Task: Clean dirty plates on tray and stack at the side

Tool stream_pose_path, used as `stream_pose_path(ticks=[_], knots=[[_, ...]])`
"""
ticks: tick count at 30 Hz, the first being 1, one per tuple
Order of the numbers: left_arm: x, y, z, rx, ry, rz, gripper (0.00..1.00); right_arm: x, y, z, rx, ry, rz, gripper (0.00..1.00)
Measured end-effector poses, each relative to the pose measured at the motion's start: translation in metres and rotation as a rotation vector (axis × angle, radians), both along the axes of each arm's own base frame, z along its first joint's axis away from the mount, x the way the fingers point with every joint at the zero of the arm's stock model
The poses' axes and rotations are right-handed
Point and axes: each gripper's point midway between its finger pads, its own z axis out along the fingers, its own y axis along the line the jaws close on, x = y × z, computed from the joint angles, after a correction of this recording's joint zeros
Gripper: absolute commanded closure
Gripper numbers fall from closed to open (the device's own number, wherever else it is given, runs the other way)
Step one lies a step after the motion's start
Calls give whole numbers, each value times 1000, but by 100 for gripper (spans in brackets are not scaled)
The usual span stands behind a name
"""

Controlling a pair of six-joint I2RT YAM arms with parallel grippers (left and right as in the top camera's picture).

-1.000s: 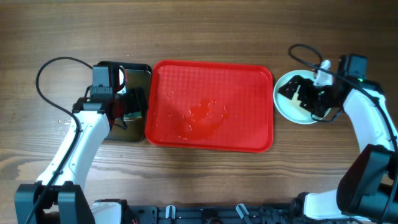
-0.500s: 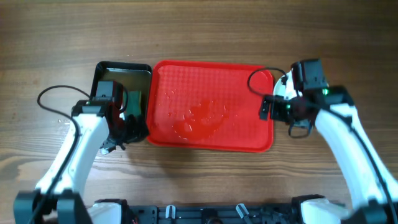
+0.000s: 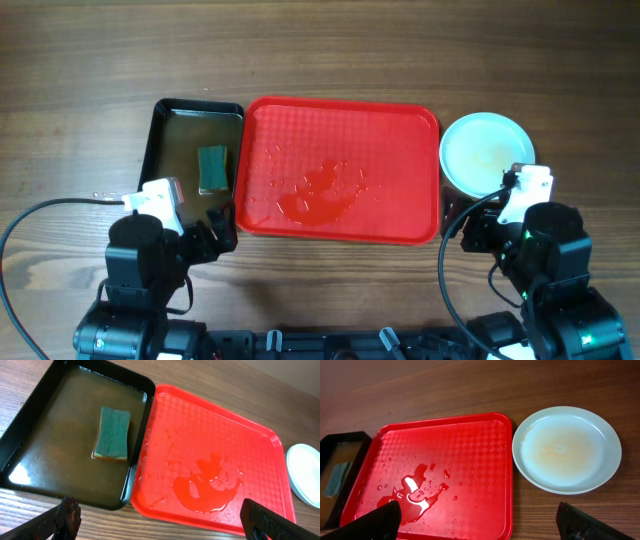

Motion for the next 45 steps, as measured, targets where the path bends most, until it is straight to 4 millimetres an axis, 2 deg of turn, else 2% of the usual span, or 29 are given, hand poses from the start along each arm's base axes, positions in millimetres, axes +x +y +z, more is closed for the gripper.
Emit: stream_pose_path(ticks=[10,14,19,24,26,37,40,43,45], knots=[[0,0,-1,0,2,0,0,6,1,-14,-16,61,-2,0],[0,0,-1,0,2,0,0,-4,-7,-8,-13,19,-29,0],[-1,0,-2,1,7,0,0,-8,-33,11,20,-277,-126,0],[-1,0,-3,1,9,0,0,-8,-32,13,38,-543,-99,0],[-1,0,-3,1,9,0,0,0,-30,18,41,-616,-88,0],[-1,0,-3,1,10,0,0,24,-26,-24,37,-695,-71,0],[-1,0,-3,1,10,0,0,25,-25,-26,27,-713,-73,0],[-1,0,-3,1,10,0,0,24,-25,-13,-55,-782,-55,0],[-1,0,-3,1,10,0,0,25,-26,-21,-93,-753,-49,0]])
